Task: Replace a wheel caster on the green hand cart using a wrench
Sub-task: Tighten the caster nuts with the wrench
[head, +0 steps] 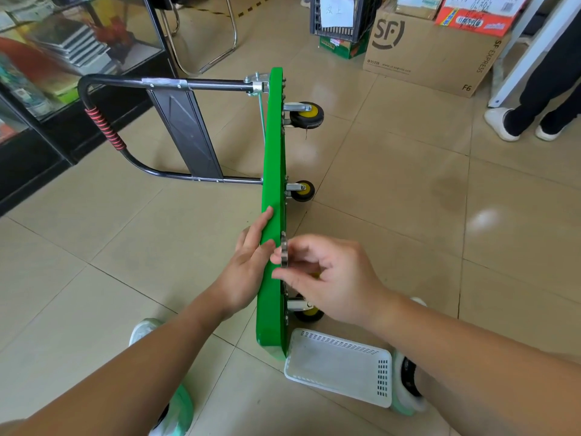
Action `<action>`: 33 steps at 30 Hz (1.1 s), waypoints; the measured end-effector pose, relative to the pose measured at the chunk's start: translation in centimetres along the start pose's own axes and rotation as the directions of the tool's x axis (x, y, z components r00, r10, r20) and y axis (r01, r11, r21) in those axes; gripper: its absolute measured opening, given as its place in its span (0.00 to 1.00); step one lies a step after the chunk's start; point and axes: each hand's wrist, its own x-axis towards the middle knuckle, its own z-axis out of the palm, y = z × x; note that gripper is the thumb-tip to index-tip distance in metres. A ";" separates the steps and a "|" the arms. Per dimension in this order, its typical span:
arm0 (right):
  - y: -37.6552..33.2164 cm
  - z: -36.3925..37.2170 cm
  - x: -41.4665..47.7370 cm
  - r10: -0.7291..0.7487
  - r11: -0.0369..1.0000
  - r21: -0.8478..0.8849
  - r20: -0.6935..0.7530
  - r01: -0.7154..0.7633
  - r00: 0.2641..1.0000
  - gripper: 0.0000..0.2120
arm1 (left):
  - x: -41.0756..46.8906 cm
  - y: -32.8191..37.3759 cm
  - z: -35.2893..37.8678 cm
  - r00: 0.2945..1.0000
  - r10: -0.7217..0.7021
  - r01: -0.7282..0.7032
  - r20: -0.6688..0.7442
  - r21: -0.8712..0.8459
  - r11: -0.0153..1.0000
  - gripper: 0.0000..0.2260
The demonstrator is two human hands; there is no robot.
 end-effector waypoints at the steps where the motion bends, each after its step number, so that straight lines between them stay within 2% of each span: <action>1: 0.1 -0.1 0.4 0.066 0.997 0.035 0.000 -0.066 0.998 0.10 | 0.0 0.0 0.0 1.000 -0.002 0.002 0.000 -0.001 1.000 0.27; 4: 0.5 -0.7 1.3 0.192 0.973 0.123 0.019 -0.193 0.981 0.14 | -0.1 0.2 0.1 1.000 -0.003 0.003 -0.017 -0.004 1.000 0.28; 10: 1.4 -0.8 3.0 0.318 0.931 0.185 0.017 -0.316 0.948 0.11 | 0.0 0.3 0.0 1.000 -0.011 0.011 -0.010 -0.004 1.000 0.28; 12: 2.3 -1.2 4.3 0.423 0.886 0.213 -0.005 -0.412 0.906 0.11 | 0.0 0.4 0.0 1.000 -0.027 0.027 0.000 -0.013 1.000 0.28; 15: 3.7 -1.7 5.7 0.597 0.775 0.267 -0.009 -0.573 0.802 0.09 | -0.1 0.5 0.0 0.999 -0.043 0.044 0.023 -0.018 0.999 0.28; 18: 4.2 -1.8 6.3 0.675 0.683 0.347 0.037 -0.643 0.737 0.07 | -0.1 0.6 -0.1 0.998 -0.050 0.050 0.033 -0.006 0.999 0.28; 21: 3.7 -2.4 6.9 0.665 0.665 0.425 0.037 -0.614 0.746 0.07 | -0.1 0.7 -0.1 0.998 -0.045 0.045 0.035 0.005 0.999 0.27; 24: 2.1 -3.5 7.4 0.599 0.733 0.441 -0.057 -0.518 0.799 0.08 | -0.2 0.7 -0.1 0.999 -0.041 0.040 0.031 0.016 0.999 0.27; 26: 0.7 -4.0 7.0 0.509 0.811 0.385 -0.094 -0.440 0.856 0.09 | -0.3 0.7 -0.1 0.999 -0.039 0.039 0.027 0.013 0.999 0.27; 29: -1.4 -3.8 4.7 0.359 0.901 0.286 -0.066 -0.327 0.931 0.11 | -0.5 0.7 -0.1 0.999 -0.030 0.030 0.016 0.000 1.000 0.28; 33: -2.6 -2.4 0.5 0.245 0.946 0.223 -0.009 -0.237 0.970 0.13 | -0.4 0.5 -0.1 0.999 -0.030 0.030 -0.012 -0.044 0.999 0.27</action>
